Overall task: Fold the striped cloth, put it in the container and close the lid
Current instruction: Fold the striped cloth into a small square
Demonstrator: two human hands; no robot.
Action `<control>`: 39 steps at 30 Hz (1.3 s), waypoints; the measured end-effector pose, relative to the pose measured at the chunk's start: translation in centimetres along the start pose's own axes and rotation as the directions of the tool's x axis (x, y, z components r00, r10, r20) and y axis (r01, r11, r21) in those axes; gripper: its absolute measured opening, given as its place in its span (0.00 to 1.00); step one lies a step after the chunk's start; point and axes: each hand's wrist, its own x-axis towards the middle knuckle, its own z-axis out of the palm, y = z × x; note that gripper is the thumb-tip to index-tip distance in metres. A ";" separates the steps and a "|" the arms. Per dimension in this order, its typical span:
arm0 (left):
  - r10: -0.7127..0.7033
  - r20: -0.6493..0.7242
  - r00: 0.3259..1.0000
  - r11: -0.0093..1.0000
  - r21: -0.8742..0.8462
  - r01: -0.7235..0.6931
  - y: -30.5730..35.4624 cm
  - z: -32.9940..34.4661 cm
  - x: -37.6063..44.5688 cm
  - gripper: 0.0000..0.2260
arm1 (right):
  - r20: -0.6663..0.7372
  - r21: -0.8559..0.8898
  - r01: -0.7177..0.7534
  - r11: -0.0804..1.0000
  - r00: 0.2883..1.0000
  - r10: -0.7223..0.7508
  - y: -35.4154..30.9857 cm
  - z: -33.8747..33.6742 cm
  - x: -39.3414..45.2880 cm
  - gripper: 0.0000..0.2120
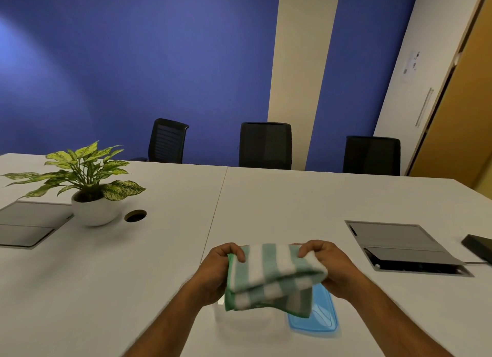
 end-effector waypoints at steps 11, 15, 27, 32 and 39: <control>-0.007 -0.006 1.000 0.979 0.204 0.008 -0.3 -0.9 0.0 0.17 | 0.024 -0.131 -0.129 0.983 0.991 0.133 0.4 -0.8 -0.5 0.19; -0.014 0.091 0.996 0.990 0.143 0.001 0.5 -1.5 -0.8 0.10 | 0.181 0.026 -0.130 0.991 0.976 0.123 0.2 -1.1 -1.0 0.10; 0.096 -0.053 0.994 0.978 0.189 -0.084 -0.8 -0.9 -0.4 0.07 | -0.030 -0.048 -0.012 0.999 0.999 0.011 1.2 -0.4 -1.1 0.11; 0.059 0.056 0.997 0.964 0.258 -0.071 -0.8 -1.1 -0.7 0.22 | 0.132 -0.138 -0.021 0.990 0.990 0.040 1.4 -0.8 -1.5 0.23; -0.015 0.153 0.988 0.957 0.290 -0.030 -1.4 -2.3 -1.0 0.29 | 0.207 -0.225 -0.015 0.974 0.976 0.063 2.2 -0.9 -1.6 0.35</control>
